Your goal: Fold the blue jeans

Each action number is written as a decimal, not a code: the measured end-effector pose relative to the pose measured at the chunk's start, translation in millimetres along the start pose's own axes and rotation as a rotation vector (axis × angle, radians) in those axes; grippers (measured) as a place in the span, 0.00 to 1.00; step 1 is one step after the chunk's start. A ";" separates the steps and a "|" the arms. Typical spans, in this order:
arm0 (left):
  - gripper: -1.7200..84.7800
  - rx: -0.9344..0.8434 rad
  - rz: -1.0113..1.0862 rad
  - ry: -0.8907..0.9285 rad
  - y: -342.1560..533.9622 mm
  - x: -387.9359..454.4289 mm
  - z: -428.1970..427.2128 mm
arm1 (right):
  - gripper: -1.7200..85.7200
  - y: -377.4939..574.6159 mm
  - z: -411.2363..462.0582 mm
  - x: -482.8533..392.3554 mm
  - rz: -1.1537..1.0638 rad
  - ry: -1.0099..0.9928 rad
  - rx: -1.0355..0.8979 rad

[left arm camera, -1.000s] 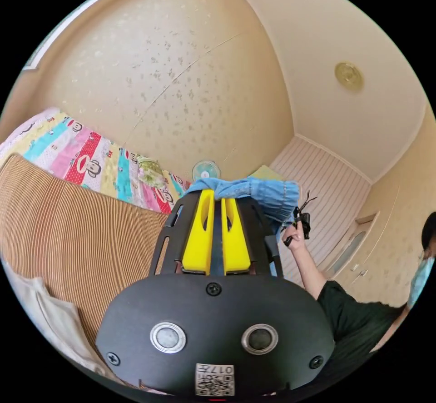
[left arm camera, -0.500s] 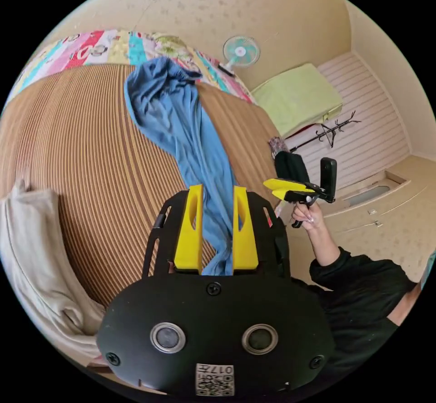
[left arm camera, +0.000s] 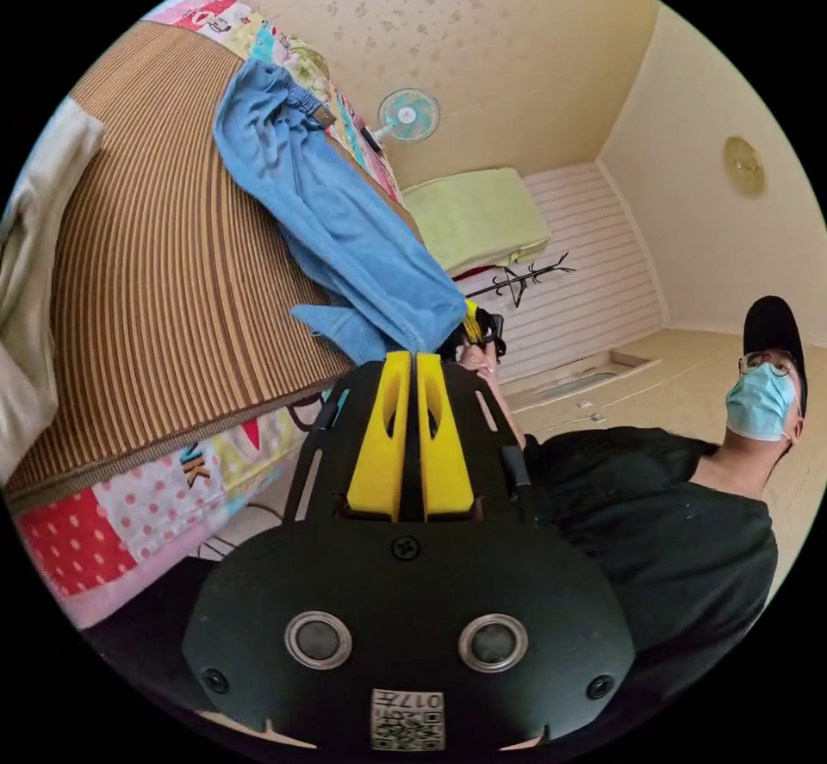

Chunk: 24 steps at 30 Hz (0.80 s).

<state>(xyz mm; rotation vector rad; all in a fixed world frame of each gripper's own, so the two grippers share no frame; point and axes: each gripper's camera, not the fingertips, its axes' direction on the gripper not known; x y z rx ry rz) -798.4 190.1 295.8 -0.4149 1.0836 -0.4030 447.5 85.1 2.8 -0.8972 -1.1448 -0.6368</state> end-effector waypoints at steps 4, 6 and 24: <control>0.01 -0.004 -0.221 -0.279 50.8 -36.4 -11.3 | 0.04 44.2 -45.0 44.7 0.289 0.693 -0.079; 0.01 -0.001 -0.319 -0.347 74.8 -56.6 -13.0 | 0.05 64.6 -47.2 27.6 0.240 0.833 -0.048; 0.02 -0.069 -0.301 0.252 10.9 -62.5 5.5 | 0.06 48.2 194.7 -115.1 -0.383 -0.333 -0.497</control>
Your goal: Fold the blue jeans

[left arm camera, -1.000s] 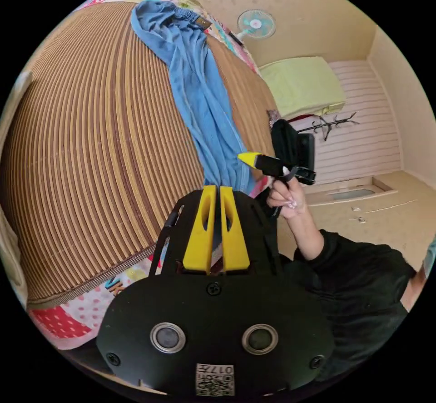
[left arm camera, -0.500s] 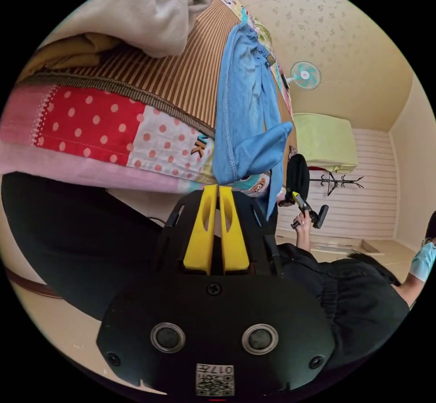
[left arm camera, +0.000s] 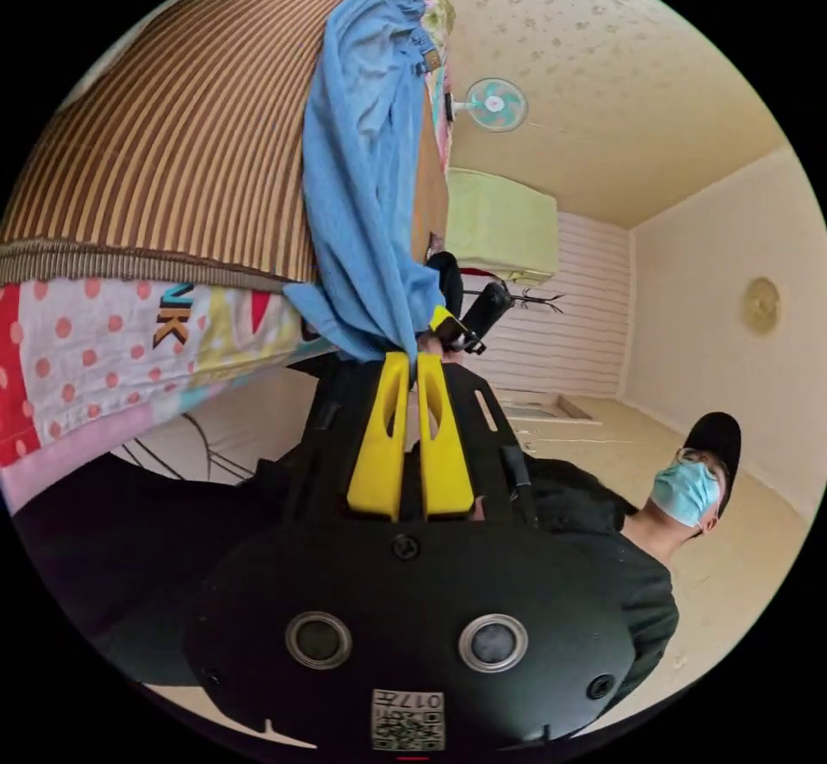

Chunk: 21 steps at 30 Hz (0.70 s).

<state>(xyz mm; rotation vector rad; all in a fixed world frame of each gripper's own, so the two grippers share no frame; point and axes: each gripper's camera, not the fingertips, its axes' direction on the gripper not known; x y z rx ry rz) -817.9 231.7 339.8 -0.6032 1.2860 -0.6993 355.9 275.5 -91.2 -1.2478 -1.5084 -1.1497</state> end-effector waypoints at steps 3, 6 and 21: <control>0.02 0.010 0.092 -0.061 25.7 29.1 -26.3 | 0.07 33.5 -11.7 -45.1 -0.059 -0.054 -0.084; 0.03 -0.025 -0.026 -0.393 46.2 20.1 -41.4 | 0.08 79.5 -3.7 -50.3 0.068 0.139 -0.218; 0.09 0.144 0.137 -0.579 61.2 62.5 12.2 | 0.13 216.6 -161.4 44.2 0.682 0.699 0.300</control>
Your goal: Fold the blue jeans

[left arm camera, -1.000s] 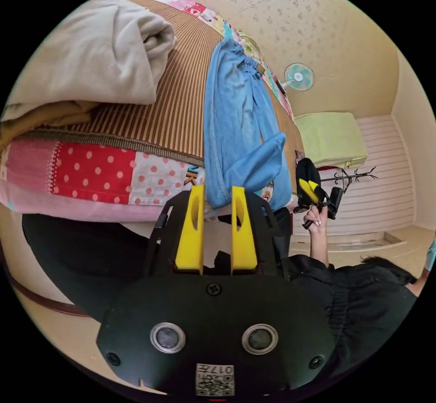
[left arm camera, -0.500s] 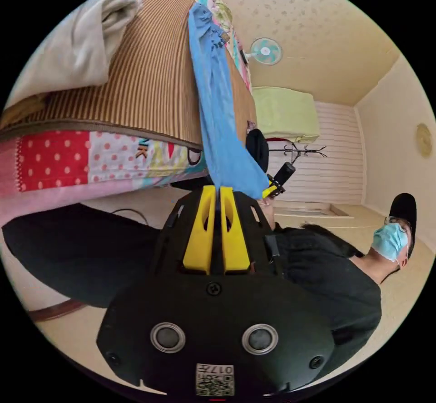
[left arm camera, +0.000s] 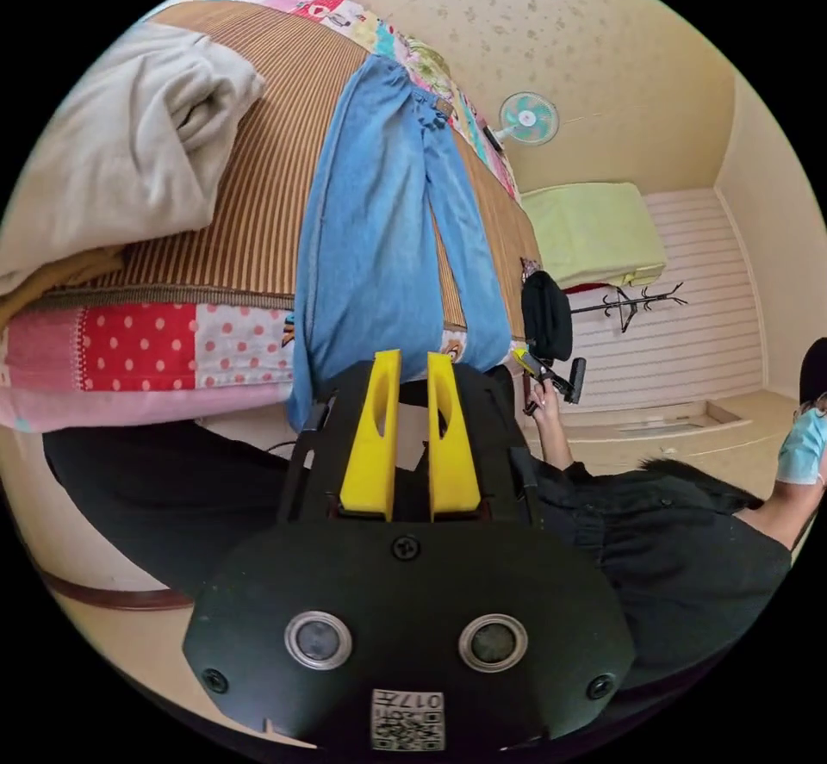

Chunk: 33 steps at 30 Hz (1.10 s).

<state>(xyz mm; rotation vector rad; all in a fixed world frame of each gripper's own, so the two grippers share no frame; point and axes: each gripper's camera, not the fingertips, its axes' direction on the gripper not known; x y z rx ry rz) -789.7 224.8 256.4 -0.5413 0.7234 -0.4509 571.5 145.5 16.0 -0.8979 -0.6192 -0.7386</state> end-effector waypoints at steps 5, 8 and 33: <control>0.08 -0.051 0.073 0.090 -12.7 37.2 31.7 | 0.07 3.2 3.3 -86.5 -0.049 -0.069 0.035; 0.09 -0.046 0.130 0.138 -19.3 62.3 55.8 | 0.06 15.1 12.4 -167.3 -0.206 -0.097 0.126; 0.03 -0.158 0.018 0.083 -74.7 45.4 189.0 | 0.13 46.6 81.9 -178.7 -0.387 -0.049 -0.282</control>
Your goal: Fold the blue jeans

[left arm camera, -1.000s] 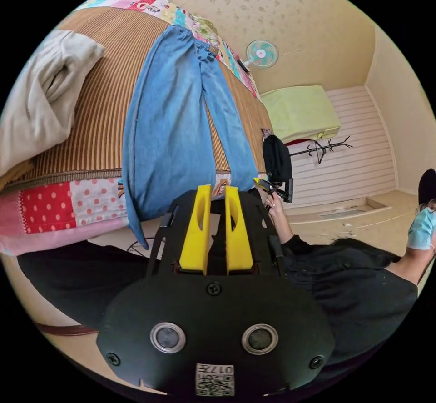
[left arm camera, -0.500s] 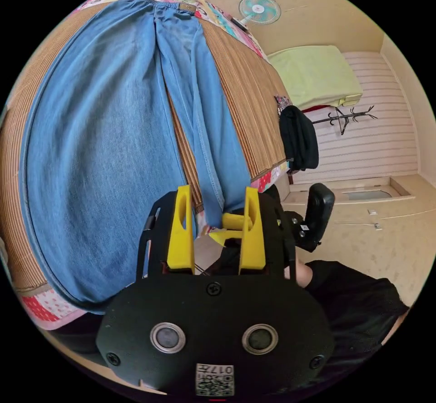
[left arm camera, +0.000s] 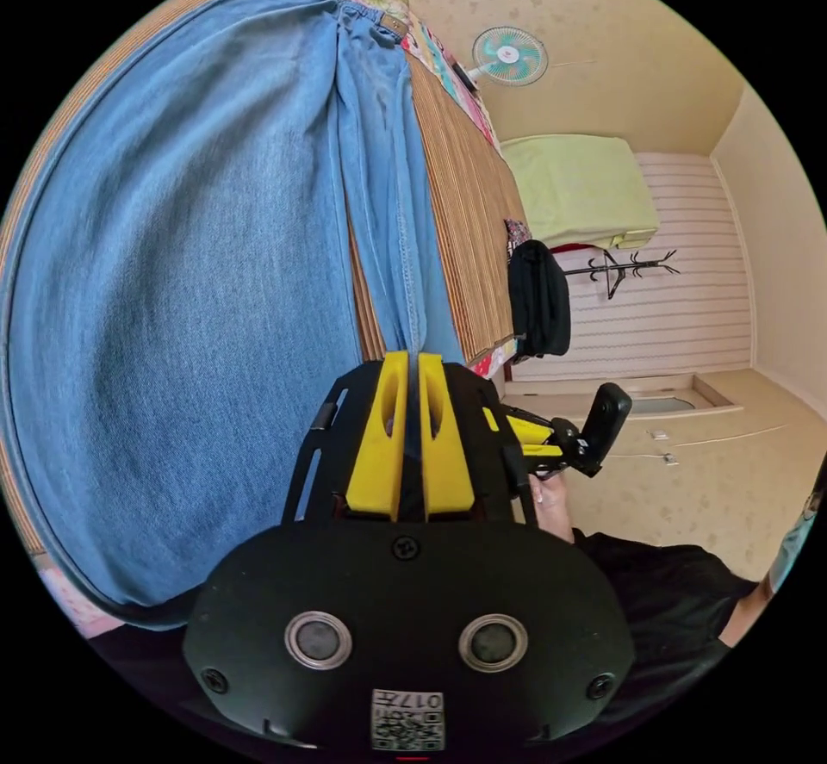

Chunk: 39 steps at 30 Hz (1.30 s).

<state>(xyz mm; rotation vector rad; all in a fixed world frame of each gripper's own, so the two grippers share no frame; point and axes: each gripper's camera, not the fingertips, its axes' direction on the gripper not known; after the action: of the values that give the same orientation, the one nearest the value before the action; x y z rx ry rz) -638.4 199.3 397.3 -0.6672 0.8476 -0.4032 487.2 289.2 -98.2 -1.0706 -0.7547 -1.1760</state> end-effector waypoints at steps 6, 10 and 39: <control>0.11 0.027 -0.057 0.040 15.1 -16.7 -14.4 | 0.05 5.5 9.6 -21.7 -0.054 -0.112 -0.033; 0.16 0.050 -0.016 0.021 30.4 -8.2 -27.8 | 0.05 16.2 -6.3 -29.7 -0.080 -0.164 -0.005; 0.21 0.029 -0.063 -0.006 73.5 -9.8 -42.4 | 0.05 57.9 -39.6 31.4 -0.095 -0.596 -0.107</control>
<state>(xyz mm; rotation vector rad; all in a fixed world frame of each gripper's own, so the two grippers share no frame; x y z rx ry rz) -673.1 242.5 332.2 -0.6690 0.8146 -0.4692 548.7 242.9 -98.2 -1.5160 -1.2216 -0.9854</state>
